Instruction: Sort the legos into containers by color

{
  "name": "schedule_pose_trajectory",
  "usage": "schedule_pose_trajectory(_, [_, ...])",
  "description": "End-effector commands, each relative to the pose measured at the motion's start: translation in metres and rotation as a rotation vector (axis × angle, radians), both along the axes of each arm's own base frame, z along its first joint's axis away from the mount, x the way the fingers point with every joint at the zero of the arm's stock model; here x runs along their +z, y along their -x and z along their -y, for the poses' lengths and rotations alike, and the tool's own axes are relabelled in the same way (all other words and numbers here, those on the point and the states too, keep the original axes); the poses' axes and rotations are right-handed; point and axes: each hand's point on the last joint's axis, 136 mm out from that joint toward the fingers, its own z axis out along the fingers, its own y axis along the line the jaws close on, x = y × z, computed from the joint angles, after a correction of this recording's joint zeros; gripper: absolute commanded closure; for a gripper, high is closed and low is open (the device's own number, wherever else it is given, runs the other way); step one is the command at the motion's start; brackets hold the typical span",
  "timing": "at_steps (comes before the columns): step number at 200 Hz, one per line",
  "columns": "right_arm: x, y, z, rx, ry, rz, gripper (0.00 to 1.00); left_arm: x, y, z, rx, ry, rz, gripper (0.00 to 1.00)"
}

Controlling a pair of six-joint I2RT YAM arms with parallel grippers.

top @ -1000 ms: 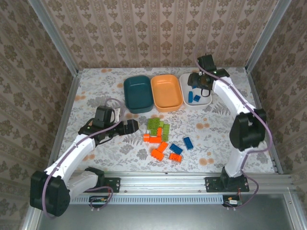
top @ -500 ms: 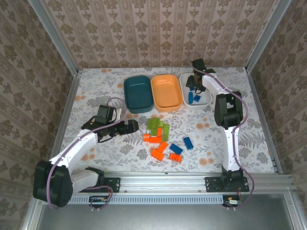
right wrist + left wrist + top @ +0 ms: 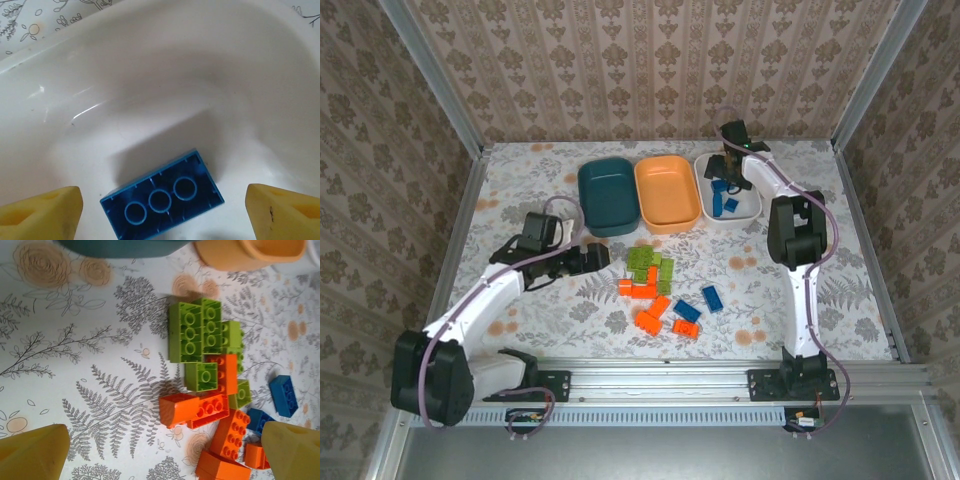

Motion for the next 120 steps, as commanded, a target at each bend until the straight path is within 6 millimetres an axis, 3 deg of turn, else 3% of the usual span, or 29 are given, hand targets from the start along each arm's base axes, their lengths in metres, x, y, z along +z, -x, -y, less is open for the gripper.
schedule_pose_trajectory(1, [0.076, 0.02, -0.006, 0.01, -0.032, 0.103, 0.14, 0.029, 0.006, 0.001, 0.002, 0.061, 0.059, 0.0])
schedule_pose_trajectory(27, [0.108, 0.074, -0.02, 0.06, -0.042, 0.126, 0.14, 0.043, 0.016, 0.0, 0.021, 0.12, 0.113, 0.0])
schedule_pose_trajectory(49, [0.115, 0.138, -0.037, 0.131, -0.061, 0.089, 0.14, 0.045, 0.025, -0.001, 0.043, 0.178, 0.126, 0.0])
schedule_pose_trajectory(91, [0.102, 0.26, -0.066, 0.286, -0.036, 0.001, 0.16, 0.041, 0.038, 0.0, 0.056, 0.231, 0.145, 0.0])
schedule_pose_trajectory(120, [0.078, 0.32, -0.067, 0.316, -0.041, -0.09, 0.2, 0.032, 0.04, 0.005, 0.065, 0.261, 0.12, 0.0])
